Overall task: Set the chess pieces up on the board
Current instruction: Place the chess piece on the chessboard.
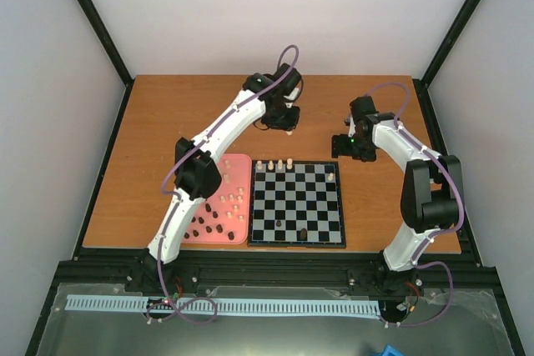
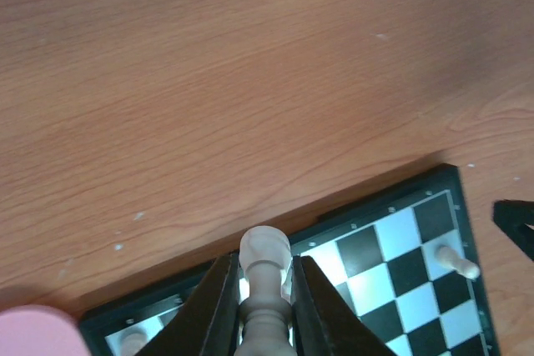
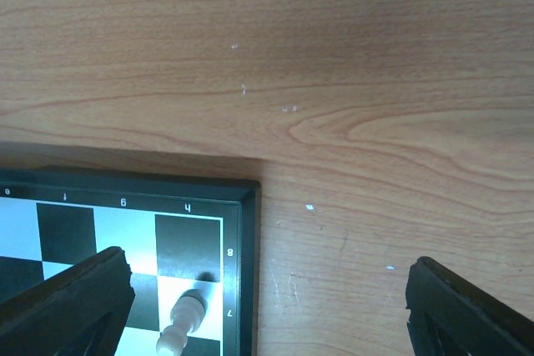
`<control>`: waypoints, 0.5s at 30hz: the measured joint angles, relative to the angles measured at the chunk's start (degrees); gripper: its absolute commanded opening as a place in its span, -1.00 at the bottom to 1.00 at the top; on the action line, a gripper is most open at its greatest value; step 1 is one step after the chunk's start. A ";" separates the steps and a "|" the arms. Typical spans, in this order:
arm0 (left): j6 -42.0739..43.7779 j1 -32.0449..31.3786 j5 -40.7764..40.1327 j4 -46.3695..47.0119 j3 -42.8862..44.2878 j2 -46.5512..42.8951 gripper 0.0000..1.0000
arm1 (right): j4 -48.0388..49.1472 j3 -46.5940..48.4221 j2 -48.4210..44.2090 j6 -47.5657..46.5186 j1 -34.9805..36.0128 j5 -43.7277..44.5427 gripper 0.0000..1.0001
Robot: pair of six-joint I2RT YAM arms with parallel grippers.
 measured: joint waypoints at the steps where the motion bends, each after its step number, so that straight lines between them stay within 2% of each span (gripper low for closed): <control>1: -0.22 -0.44 0.52 0.37 0.31 0.15 -0.84 | 0.02 0.24 0.00 0.00 0.00 0.26 0.78; 15: -0.55 -6.93 3.69 0.92 -0.24 1.27 -0.83 | -0.48 0.76 -0.50 0.22 -0.11 1.62 0.78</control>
